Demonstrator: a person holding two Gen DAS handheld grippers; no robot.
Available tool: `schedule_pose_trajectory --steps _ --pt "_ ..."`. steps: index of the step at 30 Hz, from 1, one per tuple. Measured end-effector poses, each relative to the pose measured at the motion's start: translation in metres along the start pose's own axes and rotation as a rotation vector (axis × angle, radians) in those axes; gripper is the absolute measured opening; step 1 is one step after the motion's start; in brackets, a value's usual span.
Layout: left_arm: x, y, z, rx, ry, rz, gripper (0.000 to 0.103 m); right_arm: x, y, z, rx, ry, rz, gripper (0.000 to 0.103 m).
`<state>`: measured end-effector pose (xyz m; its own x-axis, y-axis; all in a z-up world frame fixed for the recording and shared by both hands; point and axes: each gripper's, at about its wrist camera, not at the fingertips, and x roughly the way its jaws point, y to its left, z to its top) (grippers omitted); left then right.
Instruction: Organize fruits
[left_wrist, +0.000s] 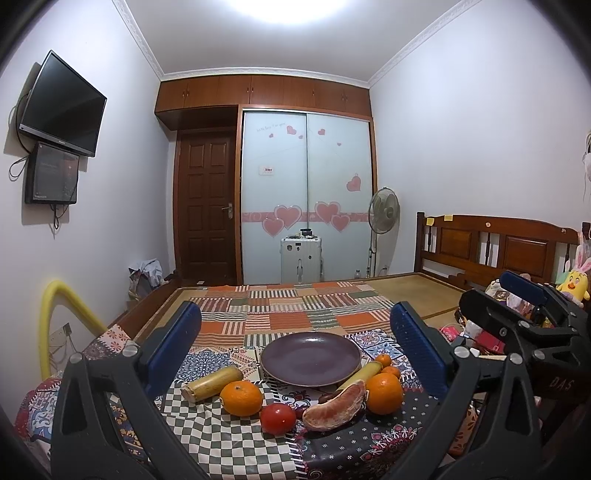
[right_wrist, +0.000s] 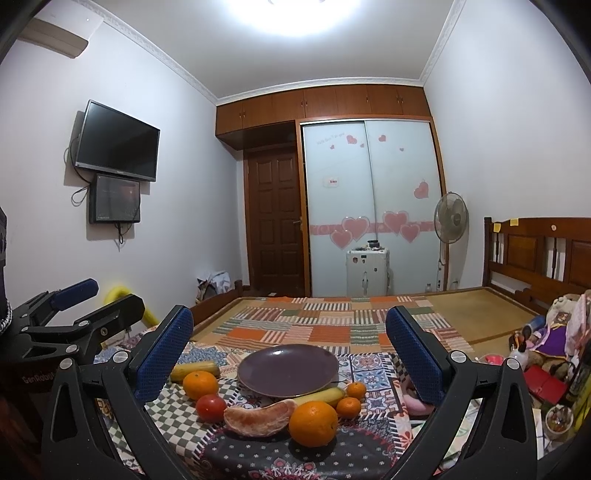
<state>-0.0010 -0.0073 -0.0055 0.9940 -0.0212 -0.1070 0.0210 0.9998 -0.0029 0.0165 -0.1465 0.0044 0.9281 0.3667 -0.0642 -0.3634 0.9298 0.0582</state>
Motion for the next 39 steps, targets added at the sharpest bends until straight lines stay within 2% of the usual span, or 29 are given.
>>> schedule_pose_trajectory --steps 15,23,28,36,38,39 --pt "-0.001 0.003 0.001 -0.008 -0.002 -0.002 0.103 0.001 0.001 0.0 -0.001 0.001 0.002 0.103" --pt "0.004 0.008 -0.005 -0.02 0.02 -0.018 0.103 0.011 0.001 -0.008 -0.001 0.036 -0.009 0.103" --pt "0.017 0.017 -0.017 -0.014 0.074 -0.003 0.103 0.026 -0.007 -0.025 -0.015 0.11 -0.041 0.103" --pt "0.046 0.058 -0.048 -0.052 0.225 0.051 0.103 0.054 -0.028 -0.072 -0.055 0.29 -0.102 0.103" --pt "0.053 0.067 -0.057 -0.049 0.265 0.074 0.1 0.059 -0.03 -0.079 -0.063 0.328 -0.104 0.103" --pt "0.057 0.073 -0.062 -0.049 0.286 0.084 0.094 0.061 -0.032 -0.083 -0.061 0.349 -0.1 0.103"
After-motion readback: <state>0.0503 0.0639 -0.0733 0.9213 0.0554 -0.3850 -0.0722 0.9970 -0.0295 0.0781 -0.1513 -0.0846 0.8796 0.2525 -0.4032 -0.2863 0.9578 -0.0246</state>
